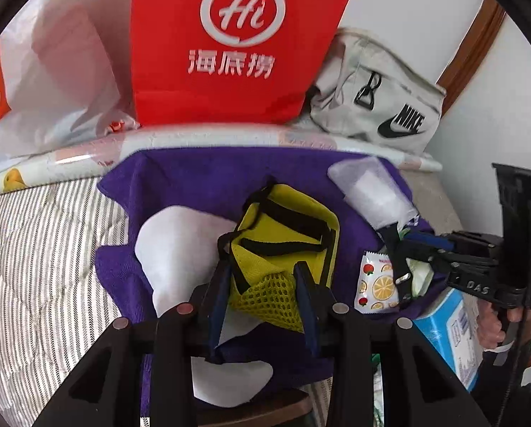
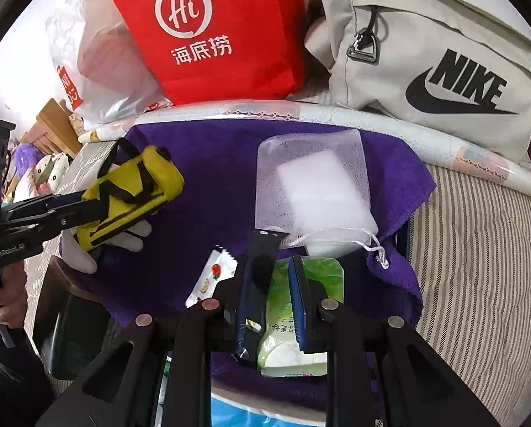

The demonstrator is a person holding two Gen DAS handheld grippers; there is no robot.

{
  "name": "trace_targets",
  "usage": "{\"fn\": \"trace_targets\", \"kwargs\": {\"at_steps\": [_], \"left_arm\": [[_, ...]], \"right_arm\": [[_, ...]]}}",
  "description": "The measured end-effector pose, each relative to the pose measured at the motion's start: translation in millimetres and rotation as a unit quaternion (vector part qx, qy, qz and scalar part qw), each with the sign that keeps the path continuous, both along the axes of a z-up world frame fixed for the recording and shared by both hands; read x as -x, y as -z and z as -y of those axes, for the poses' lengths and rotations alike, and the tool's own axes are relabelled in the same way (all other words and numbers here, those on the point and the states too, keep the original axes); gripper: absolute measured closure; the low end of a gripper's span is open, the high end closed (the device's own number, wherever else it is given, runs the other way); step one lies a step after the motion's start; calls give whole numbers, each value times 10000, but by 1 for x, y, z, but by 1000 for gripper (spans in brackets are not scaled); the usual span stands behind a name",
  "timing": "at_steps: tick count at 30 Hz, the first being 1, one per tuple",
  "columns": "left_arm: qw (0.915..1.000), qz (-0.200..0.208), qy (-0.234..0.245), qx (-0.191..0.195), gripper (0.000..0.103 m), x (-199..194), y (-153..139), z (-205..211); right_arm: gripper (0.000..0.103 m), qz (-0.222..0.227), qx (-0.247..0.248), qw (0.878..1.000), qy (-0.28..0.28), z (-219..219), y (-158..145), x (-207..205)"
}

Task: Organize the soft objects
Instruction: 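Place the yellow pouch on the towel with the left gripper while the right places the strap beside the packet, then grasp the white tissue with the right gripper while the left moves the dark green box aside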

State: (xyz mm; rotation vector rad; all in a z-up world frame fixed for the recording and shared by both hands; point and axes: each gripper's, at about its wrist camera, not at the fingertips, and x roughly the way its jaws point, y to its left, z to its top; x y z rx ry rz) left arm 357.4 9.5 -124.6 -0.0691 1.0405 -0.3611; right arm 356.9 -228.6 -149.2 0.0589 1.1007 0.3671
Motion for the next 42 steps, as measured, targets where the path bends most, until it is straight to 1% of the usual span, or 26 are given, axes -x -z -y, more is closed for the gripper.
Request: {"fn": "trace_targets", "kwargs": {"at_steps": [2,4,6,7,14,16,17,20,22,24,26,30,34,37,39,42], "left_arm": [[10000,-22,-18,-45,69,-3,3,2],[10000,-27,-27,-55,69,-4,5,2],[10000,-43,-43,-35,68,-5,5,2],[10000,-51,-53,-31,68,-6,5,2],[9999,-130,-38,-40,67,-6,6,2],[9999,-159,-51,13,66,-6,7,1],[9998,-195,-36,32,65,-6,7,0],[9994,-326,-16,133,64,-6,10,-2],[9993,-346,-22,166,62,-5,9,-3],[9990,-386,-12,208,52,-3,8,-3],[9990,-367,-18,265,50,1,4,-4],[9993,-265,-64,239,42,9,-7,-4],[9997,-138,-117,184,41,20,-18,-6],[9994,61,-182,282,41,32,-30,-11],[9983,396,-199,392,41,46,-42,-16],[9981,498,-267,249,41,59,-52,-22]], "right_arm": [[81,29,-28,10000,-9,1,-1,1],[79,71,-28,10000,-15,2,-3,4],[69,154,-22,9999,33,5,-6,9],[68,177,-41,9998,32,5,-7,10],[66,364,-62,9993,72,7,-20,25],[63,430,-29,9990,96,7,-23,28],[62,461,-43,9989,114,8,-25,30],[62,491,-123,9986,156,9,-29,35],[62,518,-121,9984,168,10,-31,39],[62,532,-91,9984,156,10,-34,44],[61,555,-78,9983,150,9,-36,48],[61,620,-80,9980,131,9,-42,60],[61,684,-123,9975,115,8,-50,75],[61,713,-144,9973,82,6,-54,88],[61,735,-141,9972,32,1,-56,97],[61,760,-115,9970,-79,-7,-56,111]]}}
